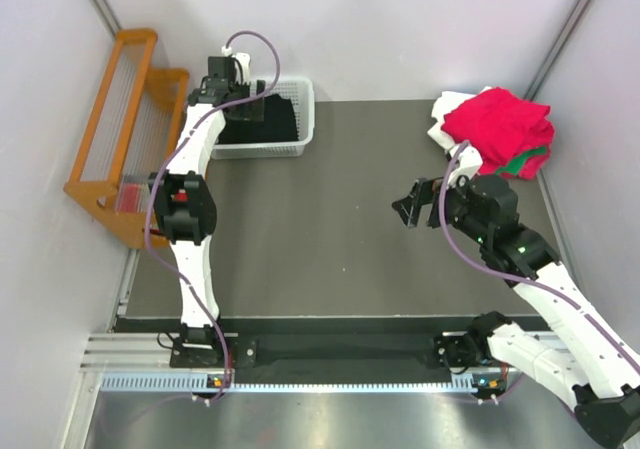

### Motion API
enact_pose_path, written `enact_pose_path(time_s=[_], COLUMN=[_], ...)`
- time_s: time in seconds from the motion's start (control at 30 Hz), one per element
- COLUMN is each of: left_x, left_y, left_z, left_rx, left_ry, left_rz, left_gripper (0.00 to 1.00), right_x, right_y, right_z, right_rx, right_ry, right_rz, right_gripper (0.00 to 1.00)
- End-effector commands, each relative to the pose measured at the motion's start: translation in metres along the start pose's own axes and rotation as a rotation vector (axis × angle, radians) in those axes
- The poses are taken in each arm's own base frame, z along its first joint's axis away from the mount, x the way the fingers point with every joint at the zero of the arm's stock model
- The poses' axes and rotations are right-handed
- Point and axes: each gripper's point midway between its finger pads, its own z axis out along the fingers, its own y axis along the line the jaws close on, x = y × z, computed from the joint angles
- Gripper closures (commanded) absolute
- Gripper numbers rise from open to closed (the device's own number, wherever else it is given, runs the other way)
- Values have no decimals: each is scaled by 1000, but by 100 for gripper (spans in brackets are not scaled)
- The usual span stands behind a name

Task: Fold and stack the t-shirts
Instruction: Grab the tshirt from the pile

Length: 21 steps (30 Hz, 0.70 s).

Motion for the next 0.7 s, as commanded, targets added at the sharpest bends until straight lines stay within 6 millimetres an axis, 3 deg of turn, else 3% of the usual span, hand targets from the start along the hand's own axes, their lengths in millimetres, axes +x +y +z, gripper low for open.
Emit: enact_pose_path(time_s=[0.0,0.3,0.67], left_x=[4,36,71], left_y=[17,38,34], left_z=[33,72,99], left_rx=[-82,-140,-128], left_ry=[7,62,134], left_rz=[-6,-103,-112], left_gripper=[1,1,1], right_x=[-15,-11,-9], right_y=[10,13,22], right_z=[-7,-22,-27], right_rx=[-34,-65,-117], right_ry=[-73,-100,-107], right_rz=[-9,-25,-15], right_gripper=[0,0,0])
